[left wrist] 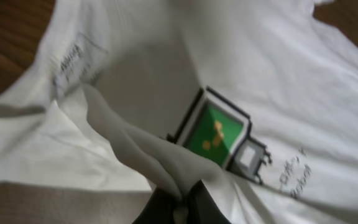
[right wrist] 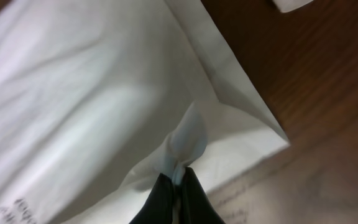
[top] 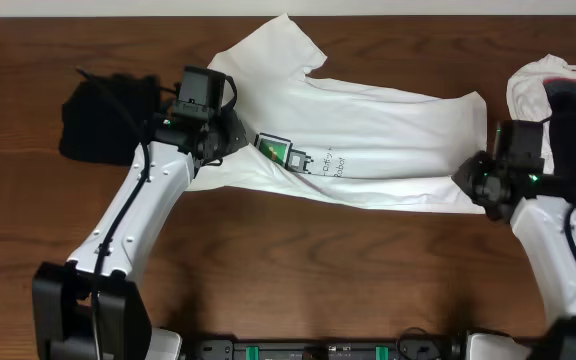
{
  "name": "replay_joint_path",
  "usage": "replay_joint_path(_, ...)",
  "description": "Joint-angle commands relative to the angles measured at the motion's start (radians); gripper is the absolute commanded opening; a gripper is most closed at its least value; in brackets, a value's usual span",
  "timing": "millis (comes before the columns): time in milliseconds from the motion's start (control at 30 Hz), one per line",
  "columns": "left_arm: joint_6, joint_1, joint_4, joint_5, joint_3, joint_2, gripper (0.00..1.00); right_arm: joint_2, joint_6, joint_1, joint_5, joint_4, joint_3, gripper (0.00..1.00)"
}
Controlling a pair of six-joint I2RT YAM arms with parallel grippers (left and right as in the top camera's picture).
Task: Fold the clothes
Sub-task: 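Lift the hem with both grippers and fold it up toward the collar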
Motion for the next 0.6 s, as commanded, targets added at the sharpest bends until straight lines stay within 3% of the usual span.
replay_joint_path(0, 0.017, 0.001, 0.023, -0.115, 0.018, 0.004, 0.06, 0.063, 0.015, 0.004, 0.026, 0.047, 0.002, 0.01)
replay_joint_path(567, 0.066, 0.001, 0.130, -0.155, 0.017, 0.008, 0.06, 0.150, 0.013, 0.003, 0.084, 0.225, 0.002, 0.01)
